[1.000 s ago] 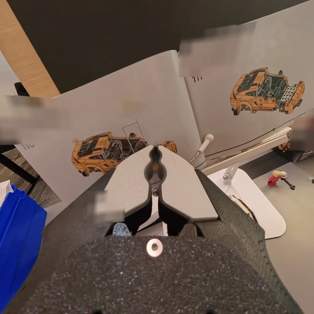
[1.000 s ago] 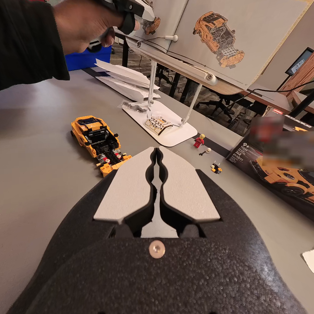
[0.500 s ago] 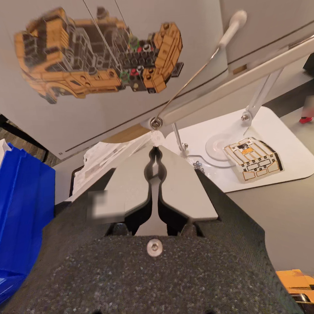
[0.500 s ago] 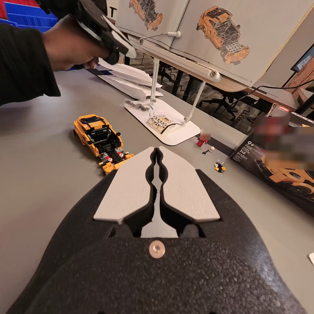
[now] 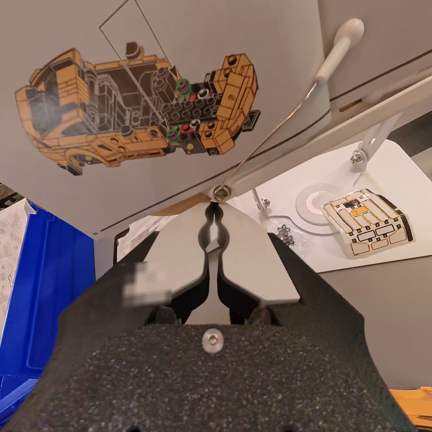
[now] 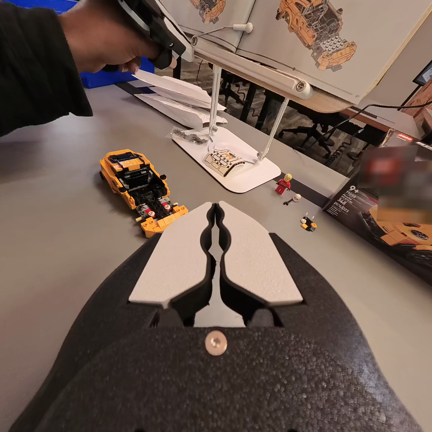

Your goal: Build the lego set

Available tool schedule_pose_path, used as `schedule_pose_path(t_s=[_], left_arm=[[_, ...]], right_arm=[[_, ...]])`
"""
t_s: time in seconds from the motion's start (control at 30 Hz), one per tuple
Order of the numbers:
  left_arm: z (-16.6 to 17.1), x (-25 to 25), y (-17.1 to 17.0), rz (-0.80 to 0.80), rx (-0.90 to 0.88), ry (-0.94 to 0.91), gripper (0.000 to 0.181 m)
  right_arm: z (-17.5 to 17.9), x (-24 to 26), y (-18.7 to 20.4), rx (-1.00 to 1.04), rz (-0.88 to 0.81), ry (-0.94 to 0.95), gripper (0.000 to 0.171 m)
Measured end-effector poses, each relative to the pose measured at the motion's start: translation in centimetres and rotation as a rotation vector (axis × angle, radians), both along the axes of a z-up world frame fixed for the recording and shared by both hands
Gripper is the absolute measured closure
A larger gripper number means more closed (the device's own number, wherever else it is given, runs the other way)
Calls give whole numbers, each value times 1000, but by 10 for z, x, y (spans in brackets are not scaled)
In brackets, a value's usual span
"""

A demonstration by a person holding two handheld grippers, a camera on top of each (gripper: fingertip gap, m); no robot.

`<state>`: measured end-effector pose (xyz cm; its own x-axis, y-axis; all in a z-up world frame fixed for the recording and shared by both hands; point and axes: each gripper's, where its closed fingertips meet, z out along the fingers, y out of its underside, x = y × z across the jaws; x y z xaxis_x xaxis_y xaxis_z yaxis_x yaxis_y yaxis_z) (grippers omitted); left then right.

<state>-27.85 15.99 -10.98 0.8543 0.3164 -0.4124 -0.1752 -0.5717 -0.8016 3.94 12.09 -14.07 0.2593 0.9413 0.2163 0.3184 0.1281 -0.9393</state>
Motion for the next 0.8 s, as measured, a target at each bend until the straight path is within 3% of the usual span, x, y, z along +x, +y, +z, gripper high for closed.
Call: schedule_pose_path(t_s=[0.53, 0.8], left_arm=[[0, 1, 0, -16, 2, -1, 181], [-2, 73, -55, -238, 97, -14, 181]], right_arm=[[-5, -1, 1, -9, -1, -13, 171], [-3, 0, -1, -10, 6, -6, 171]])
